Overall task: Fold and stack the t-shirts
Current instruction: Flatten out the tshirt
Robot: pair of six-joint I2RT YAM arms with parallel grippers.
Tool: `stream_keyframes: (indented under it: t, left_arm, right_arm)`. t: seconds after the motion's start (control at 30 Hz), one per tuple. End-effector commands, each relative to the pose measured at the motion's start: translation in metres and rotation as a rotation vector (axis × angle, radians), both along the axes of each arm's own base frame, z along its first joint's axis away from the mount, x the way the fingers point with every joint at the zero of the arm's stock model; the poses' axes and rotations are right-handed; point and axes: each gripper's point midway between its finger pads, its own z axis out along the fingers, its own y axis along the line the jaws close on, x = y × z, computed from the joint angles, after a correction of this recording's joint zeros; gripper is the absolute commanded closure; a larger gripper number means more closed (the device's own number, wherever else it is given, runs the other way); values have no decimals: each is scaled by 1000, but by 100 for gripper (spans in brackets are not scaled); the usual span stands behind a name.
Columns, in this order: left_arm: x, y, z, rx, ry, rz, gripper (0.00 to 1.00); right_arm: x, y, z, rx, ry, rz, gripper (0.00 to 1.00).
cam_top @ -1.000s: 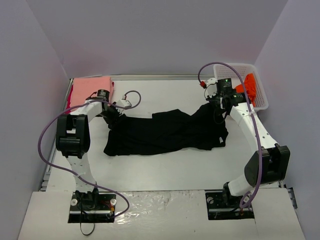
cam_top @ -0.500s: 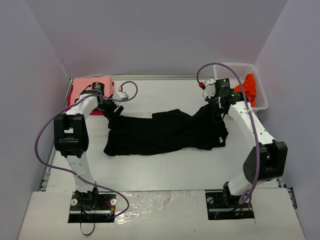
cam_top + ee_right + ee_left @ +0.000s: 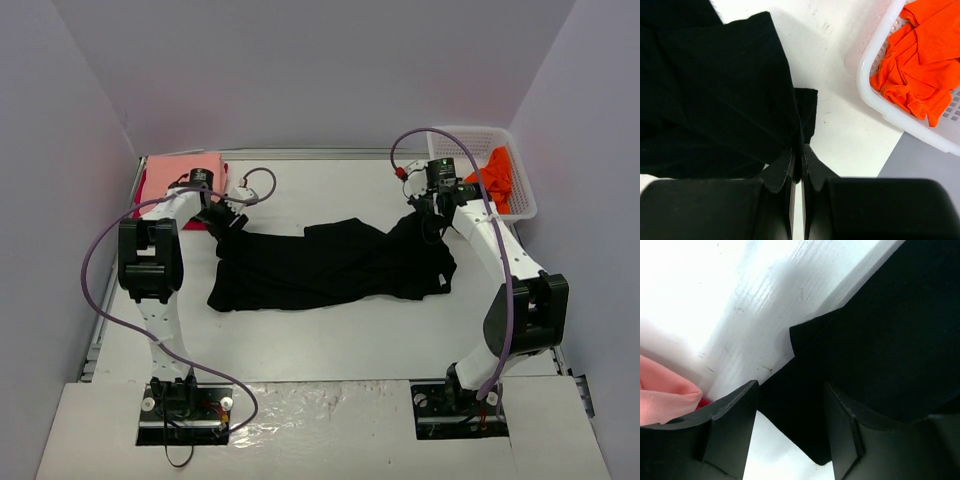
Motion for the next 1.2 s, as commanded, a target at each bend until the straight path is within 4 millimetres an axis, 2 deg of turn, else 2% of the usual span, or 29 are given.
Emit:
stream_keyframes:
  t: [0.0,0.17,0.33,0.43,0.47,0.5,0.6,0.63,0.77,0.9,0.93,1.0,1.03,1.07,1.1,1.13,1.17]
  left_arm:
    - [8,8,7,22,-24,8,48]
    - [4,12,0,59,2,7,50]
    - [-18,11,-7,67,60,-23,55]
    - [-30,6,-5,58,73,-43,68]
    - [-38,5,-9,61,91,-49,72]
    - [-41,5,-10,66,94,-52,80]
    - [-53,2,-11,62,117,-60,95]
    - [-57,0,-9,51,129,-59,97]
    - [-57,-2,6,33,110,-25,98]
    - [-43,-3,47,10,0,93,98]
    - [-30,-1,73,3,-95,137,98]
    - [-14,7,106,2,-186,274,97]
    - [-12,10,132,-10,-250,309,98]
    - [-9,16,148,-2,-291,355,98]
    - [-9,17,177,-25,-356,388,98]
    - [-10,19,191,-34,-387,404,98]
    - [-12,21,204,-35,-414,419,98]
  right_arm:
    - [4,-5,0,-11,-2,-17,100]
    - [4,-4,-3,-13,6,-17,100]
    - [3,-5,2,-12,-6,-16,100]
    - [2,-4,3,-9,-8,-13,100]
    - [2,-4,3,-9,-8,-13,100]
    - [2,-4,3,-6,-11,-11,100]
    - [2,-3,4,-1,-11,-8,100]
    - [2,-3,4,-2,-12,-9,100]
    - [2,-2,11,5,-32,-10,100]
    - [7,0,28,13,-76,11,100]
    - [11,0,36,13,-95,15,100]
    - [17,-1,42,8,-110,12,100]
    - [21,-2,45,4,-121,7,100]
    - [28,-2,58,5,-152,2,100]
    - [32,-4,61,-1,-161,-8,100]
    - [35,-4,66,-1,-173,-8,100]
    - [42,-3,81,4,-211,-15,100]
